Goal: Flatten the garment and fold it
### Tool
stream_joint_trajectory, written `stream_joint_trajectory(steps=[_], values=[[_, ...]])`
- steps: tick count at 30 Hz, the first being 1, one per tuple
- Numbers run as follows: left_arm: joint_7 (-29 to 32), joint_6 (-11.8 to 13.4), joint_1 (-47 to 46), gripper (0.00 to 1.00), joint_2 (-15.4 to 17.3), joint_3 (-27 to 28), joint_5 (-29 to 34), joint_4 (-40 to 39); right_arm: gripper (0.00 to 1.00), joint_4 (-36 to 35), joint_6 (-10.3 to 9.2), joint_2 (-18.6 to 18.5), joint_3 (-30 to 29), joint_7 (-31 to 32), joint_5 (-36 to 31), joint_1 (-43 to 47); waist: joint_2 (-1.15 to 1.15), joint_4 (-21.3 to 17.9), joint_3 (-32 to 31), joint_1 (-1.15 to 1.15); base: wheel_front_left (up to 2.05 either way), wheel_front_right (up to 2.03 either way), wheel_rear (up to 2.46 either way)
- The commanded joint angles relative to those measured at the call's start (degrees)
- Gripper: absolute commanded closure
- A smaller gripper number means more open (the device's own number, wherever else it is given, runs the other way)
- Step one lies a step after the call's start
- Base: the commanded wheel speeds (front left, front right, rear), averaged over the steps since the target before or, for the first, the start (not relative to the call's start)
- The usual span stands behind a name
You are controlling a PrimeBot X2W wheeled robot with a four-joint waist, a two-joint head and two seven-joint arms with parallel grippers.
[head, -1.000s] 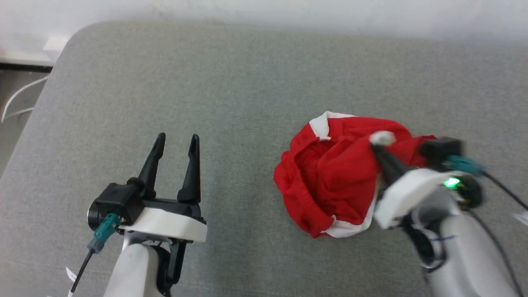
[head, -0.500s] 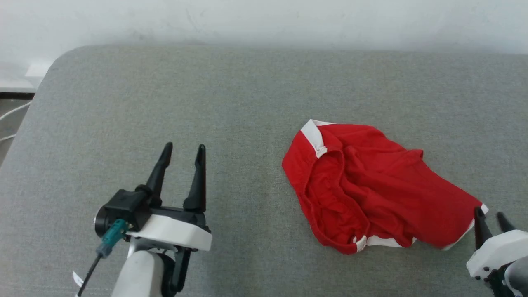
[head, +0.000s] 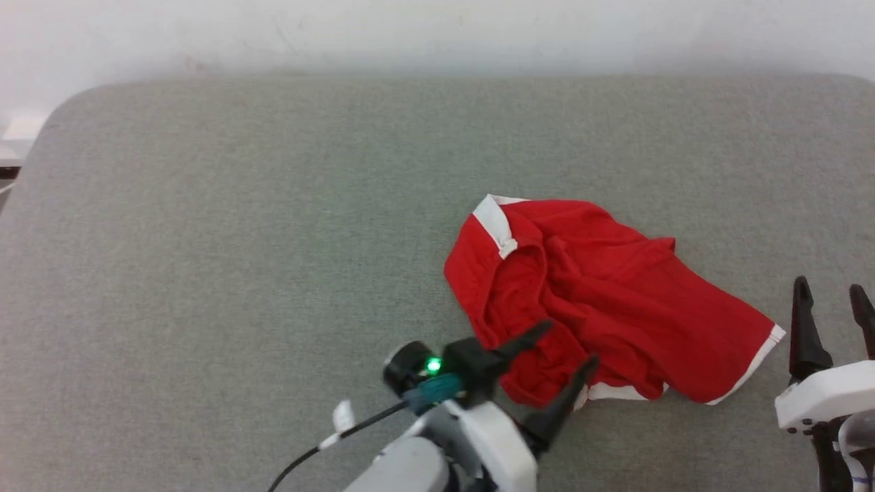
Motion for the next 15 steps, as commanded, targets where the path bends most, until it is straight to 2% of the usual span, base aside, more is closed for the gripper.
stream_joint_trajectory(steps=[1,6,12,15], values=[[1.87,-0.37,-2.77,0.00,0.99,-3.18,-2.34,1.04,0.00,-0.62,-0.05,0.06,0.58,-0.15,0.73,0.64,0.00,-1.08,0.90,0.00,0.00,0.00,0.00],[11.00,-0.37,-8.80,0.00,3.00,-13.08,-9.40,5.17,0.00,-0.88,-0.05,0.06,2.53,-0.50,2.38,0.58,0.00,-2.68,1.97,0.00,0.00,0.00,0.00],[19.68,-0.38,-13.51,0.00,4.29,-18.81,-14.42,9.02,0.00,-0.13,-0.05,0.06,3.98,-1.28,3.32,-0.14,0.00,-4.01,2.92,0.00,0.00,0.00,0.00],[21.95,-0.38,-15.52,0.00,4.75,-21.06,-15.74,10.34,0.00,0.04,-0.05,0.06,4.44,-1.69,3.69,-0.42,0.00,-4.34,3.39,0.00,0.00,0.00,0.00]])
